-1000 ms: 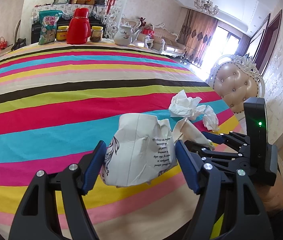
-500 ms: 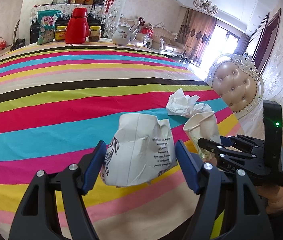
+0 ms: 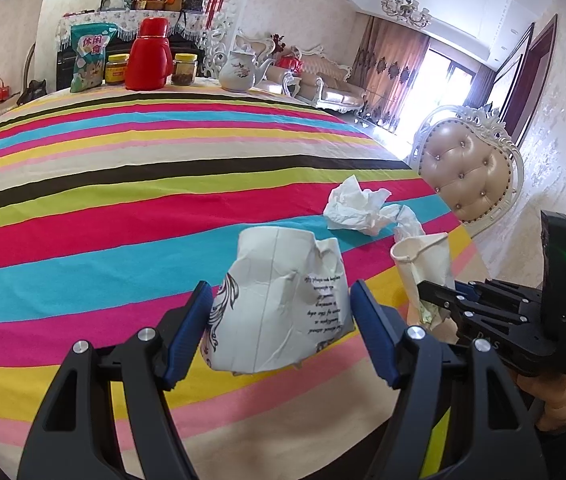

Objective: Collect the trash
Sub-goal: 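Grasp the white-and-green paper bag with the right gripper while the left gripper holds its bag, then carry both paper bags over the pink bin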

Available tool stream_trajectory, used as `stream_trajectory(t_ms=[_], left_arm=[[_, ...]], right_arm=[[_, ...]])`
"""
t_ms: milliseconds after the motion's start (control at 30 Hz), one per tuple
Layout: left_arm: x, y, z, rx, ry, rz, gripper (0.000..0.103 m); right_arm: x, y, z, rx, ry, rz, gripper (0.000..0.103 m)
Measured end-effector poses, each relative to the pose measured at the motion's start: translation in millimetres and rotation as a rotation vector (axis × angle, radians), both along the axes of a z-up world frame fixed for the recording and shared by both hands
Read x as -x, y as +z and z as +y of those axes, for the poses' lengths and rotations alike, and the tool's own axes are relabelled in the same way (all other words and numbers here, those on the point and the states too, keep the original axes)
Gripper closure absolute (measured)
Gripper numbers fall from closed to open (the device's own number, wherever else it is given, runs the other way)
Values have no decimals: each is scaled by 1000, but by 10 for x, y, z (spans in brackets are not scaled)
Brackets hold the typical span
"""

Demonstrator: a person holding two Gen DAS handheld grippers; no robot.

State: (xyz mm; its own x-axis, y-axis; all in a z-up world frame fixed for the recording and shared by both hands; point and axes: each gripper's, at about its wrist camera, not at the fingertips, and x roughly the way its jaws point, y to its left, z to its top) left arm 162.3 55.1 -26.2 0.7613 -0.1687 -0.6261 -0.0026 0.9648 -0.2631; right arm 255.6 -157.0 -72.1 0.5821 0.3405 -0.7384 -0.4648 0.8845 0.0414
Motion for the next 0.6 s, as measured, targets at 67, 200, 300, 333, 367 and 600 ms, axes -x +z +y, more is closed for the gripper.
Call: stream_trajectory(t_ms=[67, 200, 300, 333, 367, 600], left_arm=[[4, 7, -13, -1, -1, -1, 34], [23, 23, -42, -2, -8, -4, 34], [41, 41, -79, -3, -15, -9, 34], [44, 45, -95, -4, -18, -11, 34], [48, 53, -114, -4, -21, -12, 34], [62, 114, -281, -9, -54, -23, 34]], right_arm=[[19, 1, -46, -7, -10, 0, 83], [95, 38, -180, -18, -33, -4, 83], [149, 75, -275, -26, -48, -10, 84], [175, 94, -313, -29, -54, -13, 83], [205, 117, -351, -30, -59, -18, 83], [387, 294, -605, -43, -99, -52, 83]])
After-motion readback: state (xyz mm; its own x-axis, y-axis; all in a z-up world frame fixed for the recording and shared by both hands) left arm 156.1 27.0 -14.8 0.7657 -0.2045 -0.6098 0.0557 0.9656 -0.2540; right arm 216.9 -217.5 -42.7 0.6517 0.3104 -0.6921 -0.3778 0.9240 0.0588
